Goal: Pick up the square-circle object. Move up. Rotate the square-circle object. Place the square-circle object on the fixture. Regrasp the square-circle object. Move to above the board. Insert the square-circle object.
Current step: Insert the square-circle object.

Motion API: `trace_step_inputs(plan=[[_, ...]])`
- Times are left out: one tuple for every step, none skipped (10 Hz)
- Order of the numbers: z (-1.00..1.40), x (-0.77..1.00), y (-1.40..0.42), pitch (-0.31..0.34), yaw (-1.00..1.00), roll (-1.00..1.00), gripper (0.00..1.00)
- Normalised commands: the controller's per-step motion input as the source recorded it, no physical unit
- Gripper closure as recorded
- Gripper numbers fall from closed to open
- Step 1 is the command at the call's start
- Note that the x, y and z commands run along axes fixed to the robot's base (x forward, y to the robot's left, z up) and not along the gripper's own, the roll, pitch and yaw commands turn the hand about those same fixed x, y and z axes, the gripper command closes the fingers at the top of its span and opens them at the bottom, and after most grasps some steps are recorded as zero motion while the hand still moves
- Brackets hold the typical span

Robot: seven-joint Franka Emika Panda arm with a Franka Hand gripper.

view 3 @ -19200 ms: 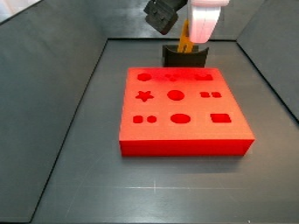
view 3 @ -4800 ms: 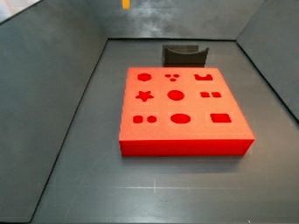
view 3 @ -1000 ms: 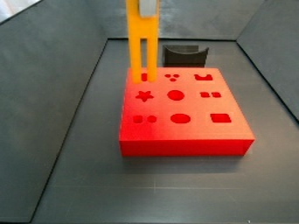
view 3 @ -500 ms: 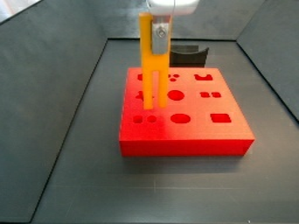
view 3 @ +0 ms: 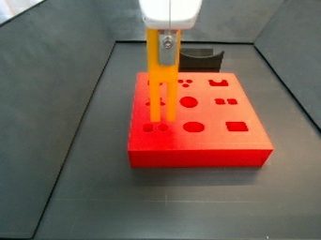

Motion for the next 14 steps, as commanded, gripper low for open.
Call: trace_step_inputs(plan=[[-0.19,-0.09,0.0,0.0,0.0,0.05,1.0],[-0.06,-0.12,-0.03,-0.077,0.0,0.0,1.0],[-0.03,-0.1,-0.05,-0.136,0.03,0.03,1.0],[-0.06,0.0,-0.04,-0.121,0.06,0.03,1.0],[-0.09,0.0,-0.04,-0.107,0.06,0.03,1.0],[-0.16,0.0,-0.02,-0.084,0.05,0.05,1.0],[-0.23,0.0,-0.01,-0.081,0.02,0.06,1.0],[-0.12,0.0,-0.02,-0.101,0.05,0.08,1.0],[-0.12,0.0,-0.05,-0.094,0.05,0.08,1.0],[-0.14,0.0,-0.02,-0.1,0.04,0.06,1.0],[-0.15,0.0,-0.04,-0.089,0.02,0.07,1.0],[-0.21,0.0,-0.07,-0.064,0.05,0.1,1.0],[-0.21,0.0,-0.05,-0.063,0.06,0.1,1.0],[-0.26,0.0,-0.07,-0.08,0.08,0.12,1.0]])
